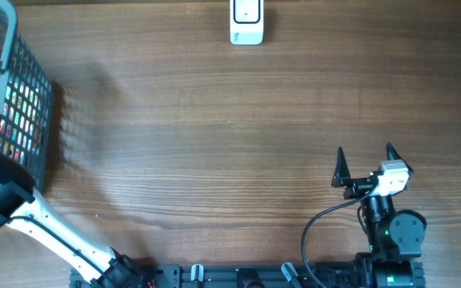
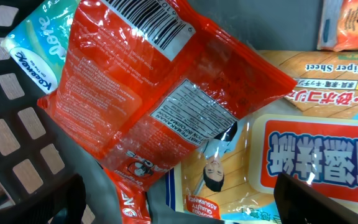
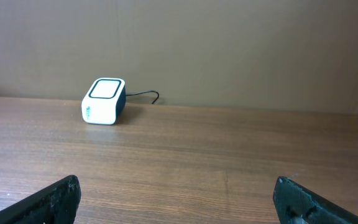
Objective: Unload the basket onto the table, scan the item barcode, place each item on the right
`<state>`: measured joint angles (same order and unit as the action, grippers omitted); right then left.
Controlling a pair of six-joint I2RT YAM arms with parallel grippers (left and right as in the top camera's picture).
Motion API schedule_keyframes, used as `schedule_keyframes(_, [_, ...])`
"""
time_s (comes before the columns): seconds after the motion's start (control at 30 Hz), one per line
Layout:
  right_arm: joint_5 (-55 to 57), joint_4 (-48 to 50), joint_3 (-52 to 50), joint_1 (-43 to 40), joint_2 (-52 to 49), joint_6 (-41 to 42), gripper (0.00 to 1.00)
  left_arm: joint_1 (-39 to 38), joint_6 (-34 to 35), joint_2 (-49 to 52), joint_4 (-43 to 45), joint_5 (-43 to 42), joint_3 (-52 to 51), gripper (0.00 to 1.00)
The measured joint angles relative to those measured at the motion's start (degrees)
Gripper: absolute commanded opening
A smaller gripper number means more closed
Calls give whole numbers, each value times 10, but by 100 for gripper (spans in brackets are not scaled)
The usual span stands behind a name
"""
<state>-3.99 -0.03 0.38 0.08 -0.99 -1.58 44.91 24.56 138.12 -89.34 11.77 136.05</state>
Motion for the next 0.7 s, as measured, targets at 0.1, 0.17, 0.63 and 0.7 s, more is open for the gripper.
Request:
schedule_keyframes(0.1, [0, 0, 0, 0, 0, 0, 100, 0, 0, 0, -4, 0, 0, 93])
schedule_keyframes(0.17, [0, 0, 0, 0, 0, 0, 100, 0, 0, 0, -4, 0, -3, 93])
schedule_keyframes(0.63, [0, 0, 0, 0, 0, 0, 100, -4, -76, 0, 74, -154, -49, 91])
schedule_keyframes(0.7, [0, 0, 0, 0, 0, 0, 99, -9, -91, 0, 79, -171, -49, 92])
